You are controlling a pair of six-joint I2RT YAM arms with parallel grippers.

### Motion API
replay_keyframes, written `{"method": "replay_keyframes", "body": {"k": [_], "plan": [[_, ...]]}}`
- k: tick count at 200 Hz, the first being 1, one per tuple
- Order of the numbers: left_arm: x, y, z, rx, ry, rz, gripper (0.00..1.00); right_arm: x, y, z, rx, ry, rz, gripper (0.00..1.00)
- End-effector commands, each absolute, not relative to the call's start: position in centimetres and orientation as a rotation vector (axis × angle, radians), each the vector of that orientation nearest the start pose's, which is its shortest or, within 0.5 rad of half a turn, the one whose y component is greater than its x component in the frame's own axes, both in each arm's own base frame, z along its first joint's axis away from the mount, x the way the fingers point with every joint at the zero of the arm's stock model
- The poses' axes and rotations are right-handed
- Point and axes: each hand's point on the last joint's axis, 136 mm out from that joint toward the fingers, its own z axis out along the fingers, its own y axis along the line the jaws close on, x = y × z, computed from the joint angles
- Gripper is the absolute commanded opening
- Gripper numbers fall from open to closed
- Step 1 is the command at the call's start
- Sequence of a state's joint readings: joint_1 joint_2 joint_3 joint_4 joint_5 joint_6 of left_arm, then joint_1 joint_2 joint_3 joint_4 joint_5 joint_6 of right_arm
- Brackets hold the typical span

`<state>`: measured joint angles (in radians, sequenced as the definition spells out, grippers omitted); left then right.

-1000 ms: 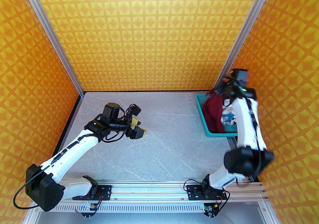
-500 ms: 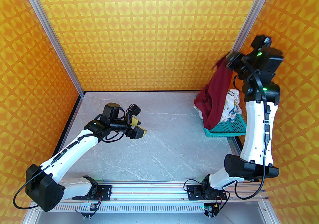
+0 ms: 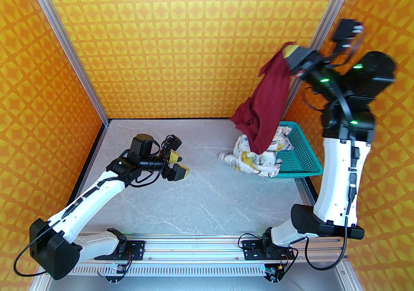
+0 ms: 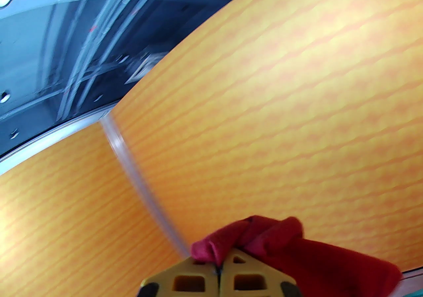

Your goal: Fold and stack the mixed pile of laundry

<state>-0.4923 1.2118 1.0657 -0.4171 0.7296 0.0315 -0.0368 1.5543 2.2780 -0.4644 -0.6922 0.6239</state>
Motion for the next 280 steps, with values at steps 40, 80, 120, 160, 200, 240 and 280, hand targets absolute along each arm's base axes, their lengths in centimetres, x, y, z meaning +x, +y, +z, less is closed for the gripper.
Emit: {"method": "replay_keyframes", "body": {"k": [40, 80, 120, 160, 200, 240, 280], "plan": [[26.5, -24.9, 29.8, 0.909, 1.809, -1.001, 0.84, 35.4, 26.1, 49.3, -0.474, 1.764, 1.109, 0.0], [27.5, -23.9, 29.8, 0.852, 1.828, -0.95, 0.83, 34.3, 34.5, 37.5, -0.602, 2.052, 1.162, 0.11], [27.9, -23.7, 29.5, 0.837, 1.841, -0.948, 0.84, 34.9, 29.3, 32.5, -0.473, 2.249, 0.855, 0.61], [28.1, -23.8, 29.1, 0.83, 1.855, -0.954, 0.84, 34.7, 14.6, 26.3, -0.023, 2.456, 0.353, 0.82], [28.3, -23.9, 28.8, 0.823, 1.868, -0.96, 0.84, 30.3, 7.5, 19.4, 0.133, 2.59, 0.037, 0.98], [28.2, -23.9, 28.8, 0.823, 1.867, -0.961, 0.85, 30.2, 10.0, 11.6, 0.147, 2.744, 0.17, 0.99], [28.2, -23.9, 28.8, 0.825, 1.869, -0.96, 0.85, 33.9, 11.5, 7.6, 0.171, 2.788, 0.165, 0.77]]}}
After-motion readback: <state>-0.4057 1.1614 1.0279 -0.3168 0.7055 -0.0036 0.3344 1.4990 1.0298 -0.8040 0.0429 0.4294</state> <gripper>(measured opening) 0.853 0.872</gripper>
